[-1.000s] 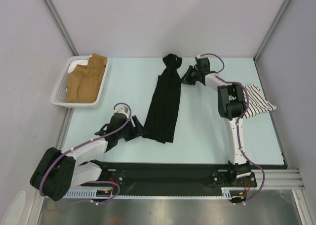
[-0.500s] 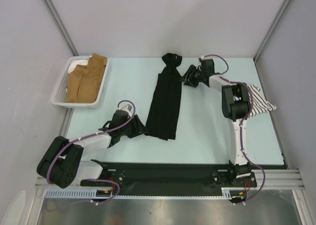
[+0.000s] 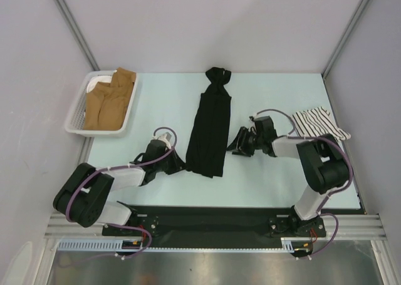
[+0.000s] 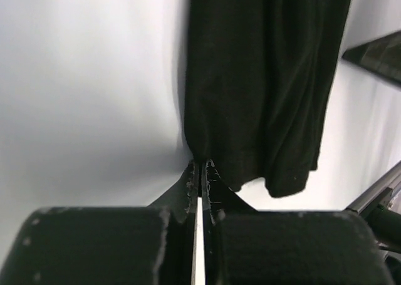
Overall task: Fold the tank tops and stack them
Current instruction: Fold the tank top
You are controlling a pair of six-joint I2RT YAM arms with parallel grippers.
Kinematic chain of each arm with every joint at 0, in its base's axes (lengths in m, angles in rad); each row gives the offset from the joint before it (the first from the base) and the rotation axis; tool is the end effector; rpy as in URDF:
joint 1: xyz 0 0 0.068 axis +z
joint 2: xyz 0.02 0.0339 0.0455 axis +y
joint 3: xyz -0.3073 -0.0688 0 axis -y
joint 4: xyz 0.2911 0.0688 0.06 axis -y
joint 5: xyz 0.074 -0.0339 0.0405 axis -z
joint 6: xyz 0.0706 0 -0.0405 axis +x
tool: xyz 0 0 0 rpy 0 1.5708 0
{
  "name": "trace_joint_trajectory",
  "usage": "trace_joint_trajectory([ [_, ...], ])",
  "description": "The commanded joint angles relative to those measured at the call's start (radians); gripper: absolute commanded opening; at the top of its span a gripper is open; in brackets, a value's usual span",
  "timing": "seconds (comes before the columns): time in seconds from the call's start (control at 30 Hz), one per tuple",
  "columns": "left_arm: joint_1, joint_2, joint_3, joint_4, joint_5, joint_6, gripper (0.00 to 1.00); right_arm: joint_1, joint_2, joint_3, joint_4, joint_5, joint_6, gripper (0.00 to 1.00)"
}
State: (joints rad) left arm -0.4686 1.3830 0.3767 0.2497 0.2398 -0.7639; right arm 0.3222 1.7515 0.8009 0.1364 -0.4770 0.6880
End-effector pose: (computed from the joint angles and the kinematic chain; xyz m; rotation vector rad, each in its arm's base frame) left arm 0.2358 -0.1381 0.1037 -0.2367 2.4649 -0.8594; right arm 0.3569 0.1533 0.1144 0.2183 2.5159 1.0182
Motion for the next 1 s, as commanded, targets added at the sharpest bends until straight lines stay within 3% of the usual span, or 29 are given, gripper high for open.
trace_joint_trajectory([
  [0.0, -0.065, 0.028, -0.074, -0.069, -0.033, -0.006, 0.00, 0.072, -0.084, -0.127, -0.003, 0.048, -0.004, 0.47],
  [0.2, -0.244, -0.050, -0.169, -0.056, -0.086, -0.138, 0.00, 0.150, -0.268, -0.252, -0.105, 0.067, 0.005, 0.50],
  [0.4, -0.301, -0.166, -0.249, -0.108, -0.122, -0.207, 0.01, 0.183, -0.441, -0.319, -0.273, 0.129, 0.001, 0.51],
  [0.53, -0.301, -0.242, -0.243, -0.191, -0.145, -0.195, 0.11, 0.189, -0.481, -0.333, -0.316, 0.129, 0.001, 0.47],
  [0.57, -0.301, -0.268, -0.239, -0.207, -0.146, -0.193, 0.20, 0.192, -0.480, -0.335, -0.317, 0.126, -0.002, 0.47],
  [0.8, -0.301, -0.390, -0.237, -0.349, -0.201, -0.195, 0.44, 0.268, -0.422, -0.356, -0.247, 0.107, 0.037, 0.41],
  [0.9, -0.300, -0.403, -0.220, -0.375, -0.221, -0.192, 0.47, 0.284, -0.399, -0.351, -0.236, 0.107, 0.041, 0.36],
  [0.97, -0.301, -0.388, -0.202, -0.379, -0.230, -0.187, 0.48, 0.287, -0.386, -0.344, -0.239, 0.110, 0.038, 0.26],
])
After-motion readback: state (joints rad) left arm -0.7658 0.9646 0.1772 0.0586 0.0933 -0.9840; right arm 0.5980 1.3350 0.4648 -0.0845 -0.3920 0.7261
